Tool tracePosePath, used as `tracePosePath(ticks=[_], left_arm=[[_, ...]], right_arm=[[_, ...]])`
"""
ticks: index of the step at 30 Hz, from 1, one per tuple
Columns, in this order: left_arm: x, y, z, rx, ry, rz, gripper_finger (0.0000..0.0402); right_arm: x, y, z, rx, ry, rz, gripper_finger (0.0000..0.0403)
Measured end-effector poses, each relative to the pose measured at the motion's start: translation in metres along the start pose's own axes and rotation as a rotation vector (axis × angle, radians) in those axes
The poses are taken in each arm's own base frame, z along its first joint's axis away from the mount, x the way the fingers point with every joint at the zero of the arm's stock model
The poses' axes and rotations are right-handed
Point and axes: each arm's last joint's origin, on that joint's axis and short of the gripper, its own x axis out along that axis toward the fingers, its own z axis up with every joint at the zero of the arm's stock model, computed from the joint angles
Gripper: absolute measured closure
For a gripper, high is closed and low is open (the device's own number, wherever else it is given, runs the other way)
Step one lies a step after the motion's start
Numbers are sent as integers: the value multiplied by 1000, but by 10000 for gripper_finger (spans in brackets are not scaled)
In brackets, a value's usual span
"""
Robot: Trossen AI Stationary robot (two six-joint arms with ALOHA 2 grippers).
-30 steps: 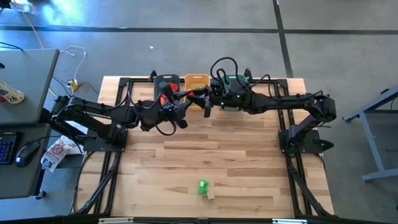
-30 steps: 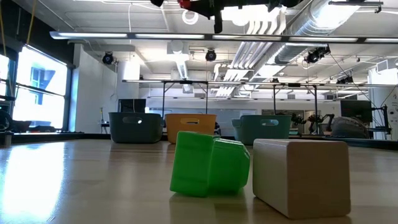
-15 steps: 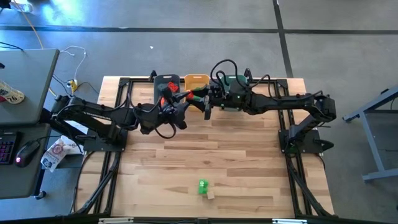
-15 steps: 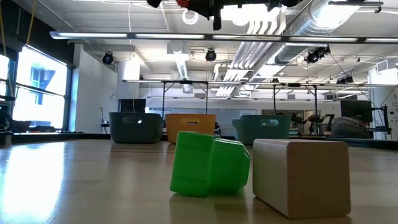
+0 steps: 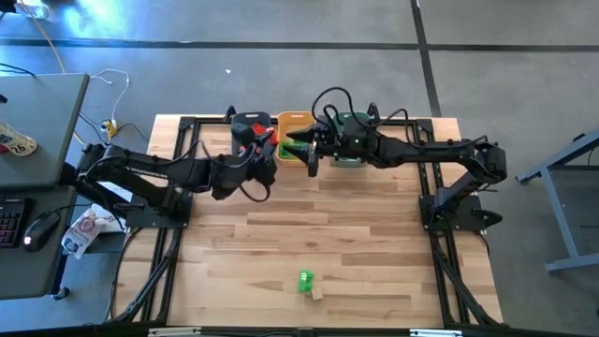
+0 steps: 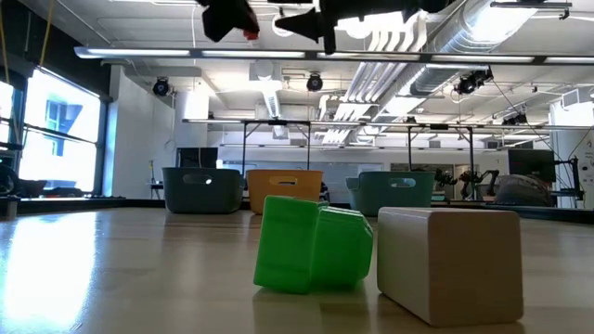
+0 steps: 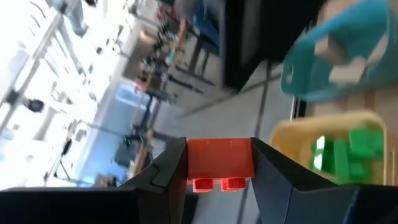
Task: Sort & place blocks by color
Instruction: Put the orange game piece into the blue bin
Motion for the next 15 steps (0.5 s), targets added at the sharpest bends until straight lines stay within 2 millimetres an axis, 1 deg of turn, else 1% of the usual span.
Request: tracePosePath(ticks=[6, 10, 15], left_arm=[[20, -2, -21, -51, 84, -94, 280], [33, 0, -34, -117, 132, -130, 280], [48, 6, -49, -197, 192, -153, 280]], right_arm=[[-1, 2, -14, -10, 139, 10, 190], [-1, 9, -22, -38, 214, 53, 190], [-3, 23, -34, -122, 313, 128, 190]])
